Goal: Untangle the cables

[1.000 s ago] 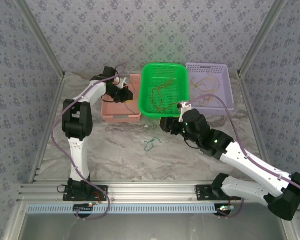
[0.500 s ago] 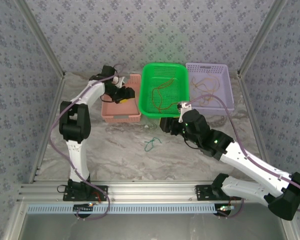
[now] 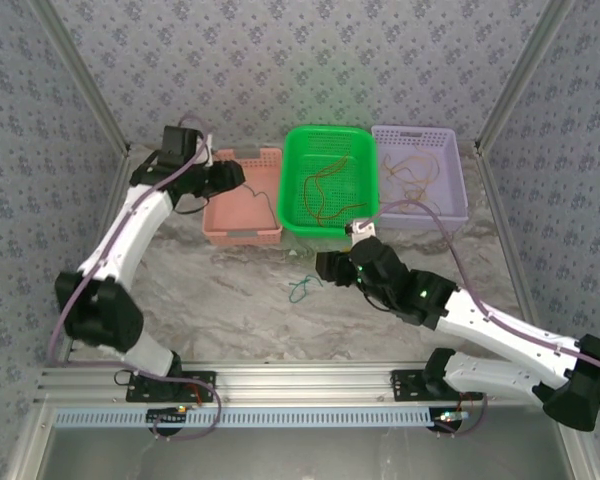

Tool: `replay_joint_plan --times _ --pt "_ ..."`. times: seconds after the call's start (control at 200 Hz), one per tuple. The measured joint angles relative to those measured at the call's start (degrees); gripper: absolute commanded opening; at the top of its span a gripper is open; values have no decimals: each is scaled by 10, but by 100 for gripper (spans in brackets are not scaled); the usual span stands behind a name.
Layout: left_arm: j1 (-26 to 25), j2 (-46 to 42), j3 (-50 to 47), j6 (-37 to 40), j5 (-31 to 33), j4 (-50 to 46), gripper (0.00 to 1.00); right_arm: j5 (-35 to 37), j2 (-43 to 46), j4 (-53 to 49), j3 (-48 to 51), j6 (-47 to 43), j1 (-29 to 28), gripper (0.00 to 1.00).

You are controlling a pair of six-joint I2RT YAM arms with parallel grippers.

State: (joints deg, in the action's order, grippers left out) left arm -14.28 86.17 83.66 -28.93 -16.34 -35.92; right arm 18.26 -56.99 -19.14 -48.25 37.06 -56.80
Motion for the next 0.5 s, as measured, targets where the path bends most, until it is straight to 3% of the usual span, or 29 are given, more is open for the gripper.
replay_joint_plan --times 0.105,0.25,0.36,0.5 --pt "-37 -78 -56 -29 43 2 46 21 -20 -5 7 9 -25 63" --pt "-169 -145 -160 -78 110 19 42 35 -70 -10 16 20 -43 63" --pt "-278 -168 -266 -130 158 42 32 36 -122 -17 19 31 -46 61" --pt "-349 -179 -363 -179 202 61 29 29 -169 -15 28 66 -38 60"
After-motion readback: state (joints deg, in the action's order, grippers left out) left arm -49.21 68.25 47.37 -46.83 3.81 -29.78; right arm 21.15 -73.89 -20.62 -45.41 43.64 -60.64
